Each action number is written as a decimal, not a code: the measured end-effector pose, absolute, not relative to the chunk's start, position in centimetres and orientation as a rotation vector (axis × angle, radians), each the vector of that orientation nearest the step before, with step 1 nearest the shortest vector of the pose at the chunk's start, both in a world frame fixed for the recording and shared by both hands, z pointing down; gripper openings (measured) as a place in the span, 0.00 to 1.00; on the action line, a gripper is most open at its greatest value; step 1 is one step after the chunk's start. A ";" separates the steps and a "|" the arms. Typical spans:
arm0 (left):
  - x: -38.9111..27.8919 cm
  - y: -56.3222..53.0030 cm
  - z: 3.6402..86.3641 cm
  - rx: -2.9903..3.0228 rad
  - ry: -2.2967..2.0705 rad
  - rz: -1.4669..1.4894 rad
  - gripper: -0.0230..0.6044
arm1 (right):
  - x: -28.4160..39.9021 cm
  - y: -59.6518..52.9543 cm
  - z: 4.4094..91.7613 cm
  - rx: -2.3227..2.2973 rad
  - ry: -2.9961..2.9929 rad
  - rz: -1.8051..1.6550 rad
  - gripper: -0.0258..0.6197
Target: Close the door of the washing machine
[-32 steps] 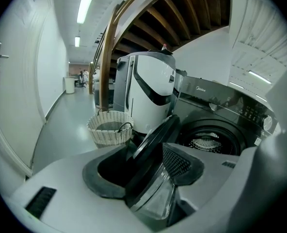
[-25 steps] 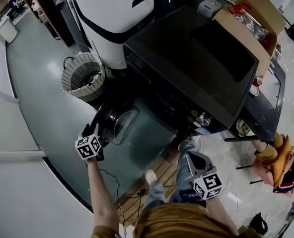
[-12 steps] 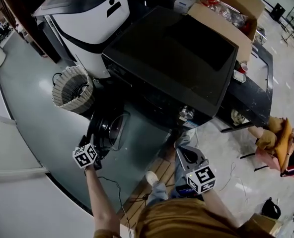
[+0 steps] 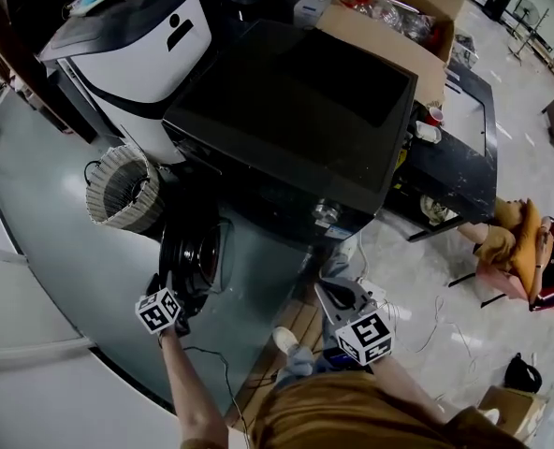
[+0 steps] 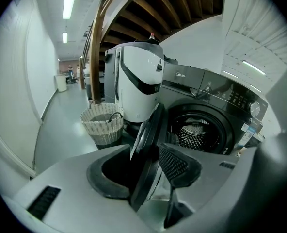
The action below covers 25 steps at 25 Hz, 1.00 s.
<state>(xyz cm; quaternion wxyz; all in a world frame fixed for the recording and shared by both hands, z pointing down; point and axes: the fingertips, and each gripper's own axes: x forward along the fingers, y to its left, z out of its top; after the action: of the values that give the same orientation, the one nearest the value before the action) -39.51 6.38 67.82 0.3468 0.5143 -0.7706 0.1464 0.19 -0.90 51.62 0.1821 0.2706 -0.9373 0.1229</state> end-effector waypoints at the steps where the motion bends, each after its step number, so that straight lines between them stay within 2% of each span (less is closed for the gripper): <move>1: -39.2 6.4 67.8 1.339 -1.993 0.386 0.36 | 0.3 -0.9 51.6 0.767 -2.648 0.350 0.06; 25: -32.8 5.2 67.7 1.404 -1.864 0.435 0.27 | 1.7 -1.7 51.1 0.817 -2.668 0.399 0.06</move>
<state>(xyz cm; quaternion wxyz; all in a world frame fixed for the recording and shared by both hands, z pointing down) -32.83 5.21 67.69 0.3744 0.5483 -0.7282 0.1699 1.71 -1.73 51.07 0.1607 0.2862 -0.9342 0.1397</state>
